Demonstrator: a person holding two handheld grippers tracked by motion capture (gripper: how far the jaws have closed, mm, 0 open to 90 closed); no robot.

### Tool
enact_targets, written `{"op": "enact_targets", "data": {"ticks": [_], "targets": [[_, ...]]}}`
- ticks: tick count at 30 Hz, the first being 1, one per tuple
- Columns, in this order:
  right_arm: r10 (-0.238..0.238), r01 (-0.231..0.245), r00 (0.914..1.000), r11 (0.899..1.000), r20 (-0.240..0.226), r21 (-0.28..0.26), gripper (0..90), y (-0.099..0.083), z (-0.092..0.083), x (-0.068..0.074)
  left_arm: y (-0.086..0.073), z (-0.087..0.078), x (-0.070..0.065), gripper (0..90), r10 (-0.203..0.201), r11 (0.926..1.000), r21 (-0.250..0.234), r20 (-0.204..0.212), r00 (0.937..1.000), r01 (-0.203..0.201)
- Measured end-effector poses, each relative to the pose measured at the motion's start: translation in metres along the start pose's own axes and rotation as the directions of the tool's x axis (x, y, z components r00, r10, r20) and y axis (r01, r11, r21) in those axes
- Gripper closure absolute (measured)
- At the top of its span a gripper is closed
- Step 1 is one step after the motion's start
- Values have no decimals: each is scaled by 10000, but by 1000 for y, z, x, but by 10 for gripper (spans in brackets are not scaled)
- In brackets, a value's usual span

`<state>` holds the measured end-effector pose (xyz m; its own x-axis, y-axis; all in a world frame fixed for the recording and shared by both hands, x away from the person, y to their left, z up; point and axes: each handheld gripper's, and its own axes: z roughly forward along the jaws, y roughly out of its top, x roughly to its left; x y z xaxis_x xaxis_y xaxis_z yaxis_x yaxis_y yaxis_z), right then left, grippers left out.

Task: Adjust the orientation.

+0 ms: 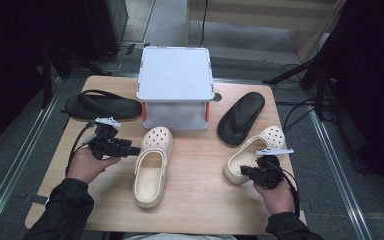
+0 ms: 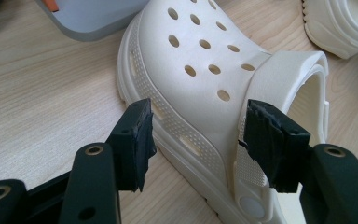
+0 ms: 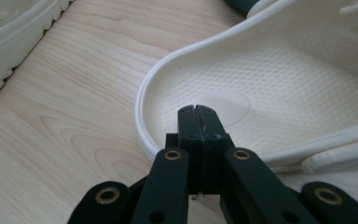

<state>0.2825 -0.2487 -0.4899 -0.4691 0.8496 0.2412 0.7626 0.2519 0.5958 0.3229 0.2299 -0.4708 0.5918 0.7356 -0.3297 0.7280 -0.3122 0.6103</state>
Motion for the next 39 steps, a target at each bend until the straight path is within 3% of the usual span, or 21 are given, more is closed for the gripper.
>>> {"op": "enact_targets", "data": {"ticks": [12,28,31,39], "targets": [[-100,100,9999,9999,-62,106,900,-11,-10,-3,0,-1,0,429,-2,10000,7,-16,10000,2],[276,-278,9996,9995,103,148,900,-26,-29,-18,0,0,0,429,-24,10000,-24,-8,10000,24],[405,-393,9991,9961,135,-787,900,-23,-38,-18,0,0,0,428,-15,10000,-3,-7,10000,15],[781,-690,9957,9845,507,-1610,832,-18,-49,-23,0,0,0,428,-17,10000,11,-5,10000,17]]}}
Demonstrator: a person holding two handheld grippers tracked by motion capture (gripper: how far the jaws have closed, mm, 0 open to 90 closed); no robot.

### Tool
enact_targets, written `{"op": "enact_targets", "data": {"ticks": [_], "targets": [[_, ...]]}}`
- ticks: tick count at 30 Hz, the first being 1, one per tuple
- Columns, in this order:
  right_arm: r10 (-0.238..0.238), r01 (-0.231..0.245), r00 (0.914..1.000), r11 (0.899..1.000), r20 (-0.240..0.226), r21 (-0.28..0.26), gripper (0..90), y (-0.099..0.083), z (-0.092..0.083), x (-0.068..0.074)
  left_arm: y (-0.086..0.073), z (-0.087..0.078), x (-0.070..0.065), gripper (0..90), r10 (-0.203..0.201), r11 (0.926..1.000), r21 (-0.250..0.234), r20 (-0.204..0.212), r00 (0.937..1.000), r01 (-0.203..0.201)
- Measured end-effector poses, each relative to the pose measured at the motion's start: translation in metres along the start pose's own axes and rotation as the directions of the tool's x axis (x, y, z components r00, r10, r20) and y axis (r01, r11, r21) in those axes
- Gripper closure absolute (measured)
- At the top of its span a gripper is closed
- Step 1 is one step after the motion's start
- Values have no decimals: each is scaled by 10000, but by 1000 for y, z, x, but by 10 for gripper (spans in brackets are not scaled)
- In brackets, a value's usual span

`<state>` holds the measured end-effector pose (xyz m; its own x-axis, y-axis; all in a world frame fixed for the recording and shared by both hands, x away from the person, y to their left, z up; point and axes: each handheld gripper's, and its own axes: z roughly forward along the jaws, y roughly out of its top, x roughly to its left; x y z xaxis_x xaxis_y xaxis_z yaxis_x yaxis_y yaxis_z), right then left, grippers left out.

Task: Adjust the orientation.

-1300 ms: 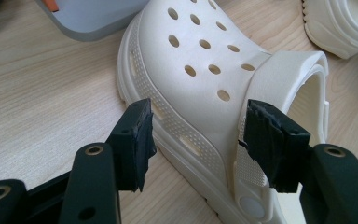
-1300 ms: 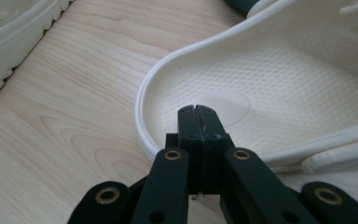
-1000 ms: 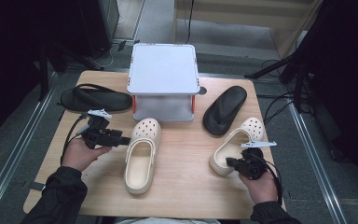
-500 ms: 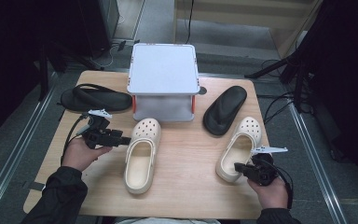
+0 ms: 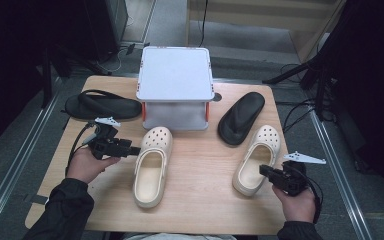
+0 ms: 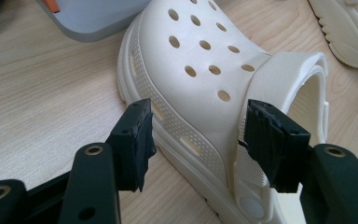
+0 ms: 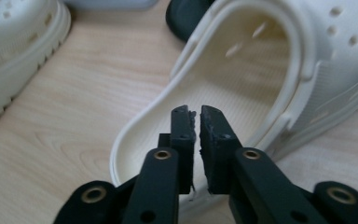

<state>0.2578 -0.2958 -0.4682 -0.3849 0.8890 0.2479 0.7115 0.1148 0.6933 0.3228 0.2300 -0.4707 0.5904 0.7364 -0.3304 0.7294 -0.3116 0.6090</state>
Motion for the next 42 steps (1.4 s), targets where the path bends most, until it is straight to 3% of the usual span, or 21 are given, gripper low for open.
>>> {"op": "enact_targets", "data": {"ticks": [10,14,25,28,35,40,42], "targets": [[135,-42,9974,9918,714,-1280,661,22,-13,-9,0,2,1,427,-25,10000,55,3,10000,25],[300,-123,9895,9922,1411,-1241,607,31,-6,-17,0,2,0,427,34,10000,77,-50,10000,-34],[757,-653,9810,9958,1787,-634,558,26,13,-29,0,3,2,427,-45,9999,112,-61,10000,45],[1158,-1113,9808,9931,1569,-373,539,24,20,-32,0,3,2,427,-23,9999,140,-68,10000,24],[1288,-1253,9734,9916,1895,-305,531,23,26,-34,0,5,1,427,-70,9999,142,-66,10000,71],[1468,-1400,9615,9891,2324,-454,540,20,32,-34,0,4,1,428,-20,9999,144,-99,9999,21],[1473,-1401,9606,9890,2358,-473,545,20,31,-35,1,4,1,428,35,9999,124,-91,10000,-34]]}}
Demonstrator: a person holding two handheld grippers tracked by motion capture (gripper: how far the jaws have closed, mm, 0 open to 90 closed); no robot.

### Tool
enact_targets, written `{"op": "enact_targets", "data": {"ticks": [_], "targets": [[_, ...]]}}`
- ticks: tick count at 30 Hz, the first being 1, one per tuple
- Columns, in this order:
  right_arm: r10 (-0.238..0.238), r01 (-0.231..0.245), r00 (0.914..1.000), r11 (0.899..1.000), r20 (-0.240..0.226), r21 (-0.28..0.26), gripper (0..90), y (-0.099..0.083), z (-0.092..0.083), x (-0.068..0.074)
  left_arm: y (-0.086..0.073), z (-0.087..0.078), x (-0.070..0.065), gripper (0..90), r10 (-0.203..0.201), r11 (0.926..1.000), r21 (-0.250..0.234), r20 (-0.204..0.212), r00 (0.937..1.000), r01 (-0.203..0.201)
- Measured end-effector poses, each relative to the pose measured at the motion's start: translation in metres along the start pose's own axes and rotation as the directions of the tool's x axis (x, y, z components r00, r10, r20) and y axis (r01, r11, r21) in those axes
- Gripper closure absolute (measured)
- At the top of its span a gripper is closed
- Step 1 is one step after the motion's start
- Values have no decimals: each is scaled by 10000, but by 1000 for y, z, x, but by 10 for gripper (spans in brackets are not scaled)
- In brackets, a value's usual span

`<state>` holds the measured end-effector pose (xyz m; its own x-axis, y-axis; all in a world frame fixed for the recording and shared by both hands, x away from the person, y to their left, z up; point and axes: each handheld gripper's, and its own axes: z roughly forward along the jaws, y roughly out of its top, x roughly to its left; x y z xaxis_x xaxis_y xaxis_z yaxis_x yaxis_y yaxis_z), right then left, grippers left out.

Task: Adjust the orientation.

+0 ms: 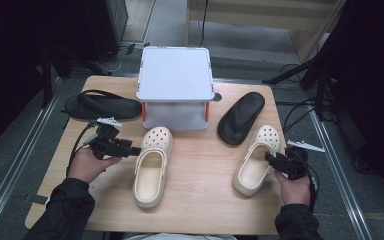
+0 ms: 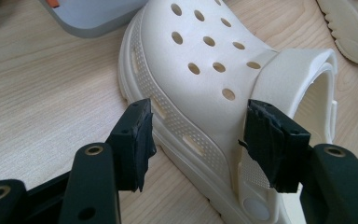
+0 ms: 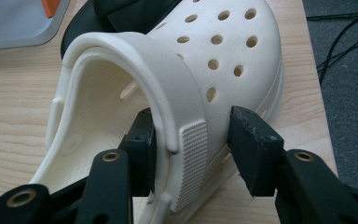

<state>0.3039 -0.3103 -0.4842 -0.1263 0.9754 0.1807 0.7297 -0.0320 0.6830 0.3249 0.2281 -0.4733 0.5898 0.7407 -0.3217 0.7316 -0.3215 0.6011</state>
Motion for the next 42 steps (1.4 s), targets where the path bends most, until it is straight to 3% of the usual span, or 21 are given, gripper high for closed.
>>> {"op": "enact_targets", "data": {"ticks": [11,22,26,32,35,42], "targets": [[286,-286,9996,9996,-7,-5,593,0,-2,-1,0,0,0,428,-2,10000,15,-22,10000,2],[-33,34,9998,10000,194,-52,686,2,-7,-3,0,0,0,427,25,10000,-52,-23,10000,-25],[-57,67,9989,9997,459,-227,728,4,-12,-5,0,-1,-1,427,-3,10000,-65,38,10000,3],[136,-121,9990,9993,416,-364,758,6,-17,-11,0,-1,-1,427,-48,9999,-162,125,9999,50],[196,-190,9997,9990,145,-415,766,7,-20,-11,0,-1,-1,427,-39,9999,-160,130,9999,41],[-714,729,9970,9959,300,-535,765,10,-32,3,0,-2,-1,423,-18,9999,-134,123,9999,20]]}}
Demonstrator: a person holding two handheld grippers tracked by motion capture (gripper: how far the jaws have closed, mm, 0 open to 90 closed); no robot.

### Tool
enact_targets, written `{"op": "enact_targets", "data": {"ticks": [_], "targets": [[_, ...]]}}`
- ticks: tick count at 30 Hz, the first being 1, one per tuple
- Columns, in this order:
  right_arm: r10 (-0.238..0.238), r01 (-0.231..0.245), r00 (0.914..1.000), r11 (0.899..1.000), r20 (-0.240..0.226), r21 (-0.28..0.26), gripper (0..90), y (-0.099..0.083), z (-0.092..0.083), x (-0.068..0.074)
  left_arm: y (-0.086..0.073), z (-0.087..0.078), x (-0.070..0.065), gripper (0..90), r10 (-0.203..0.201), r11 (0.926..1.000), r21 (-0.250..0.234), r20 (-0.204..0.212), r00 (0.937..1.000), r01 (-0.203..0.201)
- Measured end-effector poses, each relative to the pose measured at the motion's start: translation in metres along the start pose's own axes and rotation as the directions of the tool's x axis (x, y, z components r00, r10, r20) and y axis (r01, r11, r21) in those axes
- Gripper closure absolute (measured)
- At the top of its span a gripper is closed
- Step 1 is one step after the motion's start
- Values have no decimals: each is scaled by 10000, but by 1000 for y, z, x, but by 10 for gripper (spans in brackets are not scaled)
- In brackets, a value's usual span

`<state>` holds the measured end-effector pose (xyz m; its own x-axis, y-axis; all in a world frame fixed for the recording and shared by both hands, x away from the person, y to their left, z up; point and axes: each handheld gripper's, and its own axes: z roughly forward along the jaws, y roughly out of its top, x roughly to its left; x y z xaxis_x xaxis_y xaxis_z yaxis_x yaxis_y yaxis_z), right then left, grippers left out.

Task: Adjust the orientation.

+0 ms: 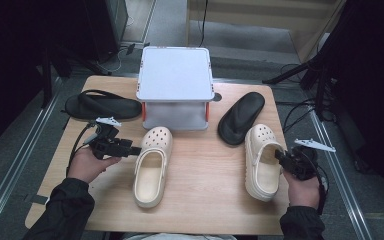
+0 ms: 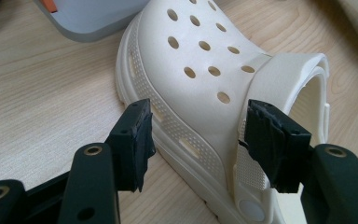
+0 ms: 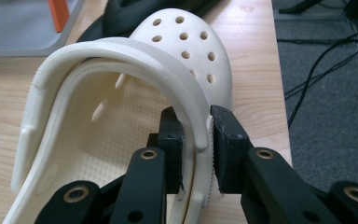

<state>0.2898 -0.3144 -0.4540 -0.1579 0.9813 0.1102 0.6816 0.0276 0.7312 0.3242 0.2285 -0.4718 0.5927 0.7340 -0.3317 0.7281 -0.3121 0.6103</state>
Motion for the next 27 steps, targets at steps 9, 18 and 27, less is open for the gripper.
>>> {"op": "enact_targets", "data": {"ticks": [9,18,27], "targets": [[-203,186,9976,9995,-665,-251,764,1,-14,15,0,-1,0,423,-14,10000,-19,0,10000,14],[-672,671,9864,9977,-1500,-56,764,4,-15,43,0,-2,-1,424,44,10000,2,-29,10000,-44],[-1243,1331,9656,9908,-2283,233,763,10,-4,75,-9,-7,-4,427,-23,10000,-61,-121,9999,23]]}}
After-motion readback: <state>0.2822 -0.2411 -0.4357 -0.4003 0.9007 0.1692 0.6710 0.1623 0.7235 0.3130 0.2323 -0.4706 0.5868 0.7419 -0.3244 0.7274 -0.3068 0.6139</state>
